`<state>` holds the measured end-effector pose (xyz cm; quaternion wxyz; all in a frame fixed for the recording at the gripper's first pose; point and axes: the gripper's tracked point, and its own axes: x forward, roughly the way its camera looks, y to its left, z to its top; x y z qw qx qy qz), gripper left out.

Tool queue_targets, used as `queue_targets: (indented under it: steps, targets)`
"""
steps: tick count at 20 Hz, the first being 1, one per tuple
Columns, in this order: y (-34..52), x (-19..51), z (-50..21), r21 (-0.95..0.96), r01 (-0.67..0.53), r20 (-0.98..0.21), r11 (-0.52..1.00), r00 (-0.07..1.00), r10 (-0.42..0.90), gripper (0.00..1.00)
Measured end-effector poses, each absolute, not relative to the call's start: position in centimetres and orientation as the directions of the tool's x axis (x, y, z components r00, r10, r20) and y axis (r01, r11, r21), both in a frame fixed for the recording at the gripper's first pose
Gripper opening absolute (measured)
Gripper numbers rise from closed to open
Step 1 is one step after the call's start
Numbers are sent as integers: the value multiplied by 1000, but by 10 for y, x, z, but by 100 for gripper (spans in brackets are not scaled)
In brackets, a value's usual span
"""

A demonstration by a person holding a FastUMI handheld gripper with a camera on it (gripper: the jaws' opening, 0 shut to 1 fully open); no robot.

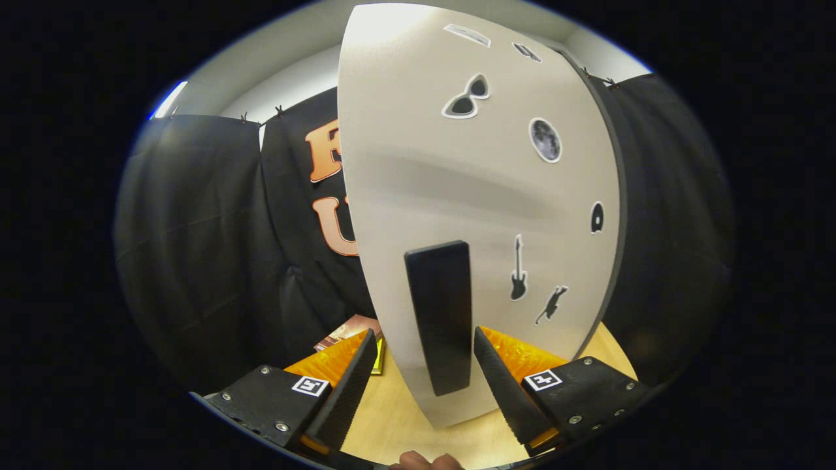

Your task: Open the shoe cabinet door, grab the shoes and put them into the shoe cabinet, then close the shoe cabinet door.

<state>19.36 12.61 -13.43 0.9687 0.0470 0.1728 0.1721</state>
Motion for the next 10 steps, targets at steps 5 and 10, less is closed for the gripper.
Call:
queue_targets:
  steps: [5, 10]
  targets:
    - [143, 215, -137, 146, -347, -316, 927, 871, 376, 94]
    - [155, 245, -142, 152, -363, -314, 919, 864, 393, 91]
